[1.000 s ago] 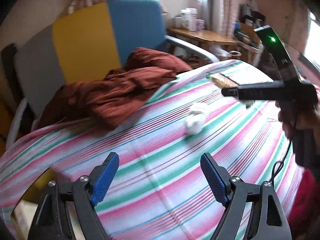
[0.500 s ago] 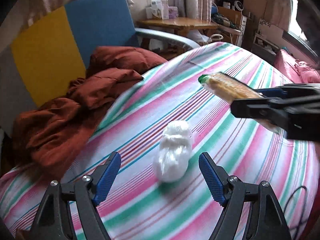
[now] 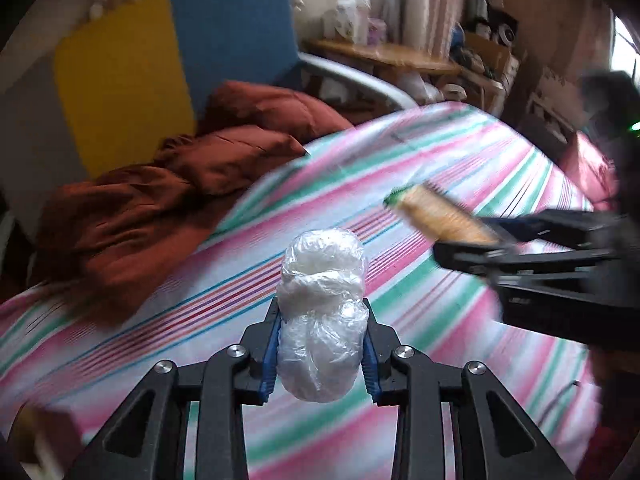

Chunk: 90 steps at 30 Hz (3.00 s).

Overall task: Organize objects
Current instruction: 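Grasp the cracker snack stick with the right gripper while the left grasps the cotton balls, then carry both items into the gold tray and open both grippers to release them, then withdraw both grippers from the gold tray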

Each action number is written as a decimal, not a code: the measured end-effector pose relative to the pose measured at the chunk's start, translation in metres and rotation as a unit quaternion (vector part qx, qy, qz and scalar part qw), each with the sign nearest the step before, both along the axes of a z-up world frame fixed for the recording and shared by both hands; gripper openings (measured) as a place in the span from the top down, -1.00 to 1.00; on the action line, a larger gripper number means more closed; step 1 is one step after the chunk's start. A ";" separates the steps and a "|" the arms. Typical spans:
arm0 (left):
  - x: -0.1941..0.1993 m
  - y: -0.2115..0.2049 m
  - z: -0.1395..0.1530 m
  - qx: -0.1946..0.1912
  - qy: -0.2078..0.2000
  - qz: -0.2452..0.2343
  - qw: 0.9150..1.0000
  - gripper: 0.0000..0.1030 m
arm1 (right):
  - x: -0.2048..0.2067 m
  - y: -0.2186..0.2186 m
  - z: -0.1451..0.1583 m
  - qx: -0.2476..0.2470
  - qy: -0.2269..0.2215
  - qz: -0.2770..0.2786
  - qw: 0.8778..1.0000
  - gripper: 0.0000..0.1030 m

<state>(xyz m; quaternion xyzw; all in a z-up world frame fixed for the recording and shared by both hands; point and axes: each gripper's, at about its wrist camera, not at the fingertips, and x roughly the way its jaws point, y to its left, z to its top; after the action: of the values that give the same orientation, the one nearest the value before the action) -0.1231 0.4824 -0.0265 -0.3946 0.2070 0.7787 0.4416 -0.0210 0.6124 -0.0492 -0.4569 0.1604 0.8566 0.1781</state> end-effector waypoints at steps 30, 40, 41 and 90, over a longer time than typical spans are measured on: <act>0.059 -0.346 0.024 0.049 0.020 0.271 0.961 0.32 | -0.042 -0.299 0.044 -0.062 0.061 0.216 0.972 0.06; 0.040 -0.383 -0.006 0.051 -0.010 0.323 0.945 0.22 | -0.067 -0.341 0.032 -0.075 0.053 0.227 0.970 0.04; 0.038 -0.384 -0.008 0.049 -0.014 0.323 0.945 0.19 | -0.068 -0.342 0.030 -0.079 0.051 0.226 0.970 0.03; 0.103 -0.432 0.027 0.061 0.075 0.420 0.902 -0.99 | 0.032 -0.379 0.023 0.067 0.081 0.186 0.977 -0.36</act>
<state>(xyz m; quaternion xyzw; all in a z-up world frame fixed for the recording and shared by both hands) -0.0198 0.0500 0.0002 -0.3578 0.0064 0.9303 0.0799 0.0114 0.2334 -0.0264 -0.3947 0.0290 0.9178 0.0321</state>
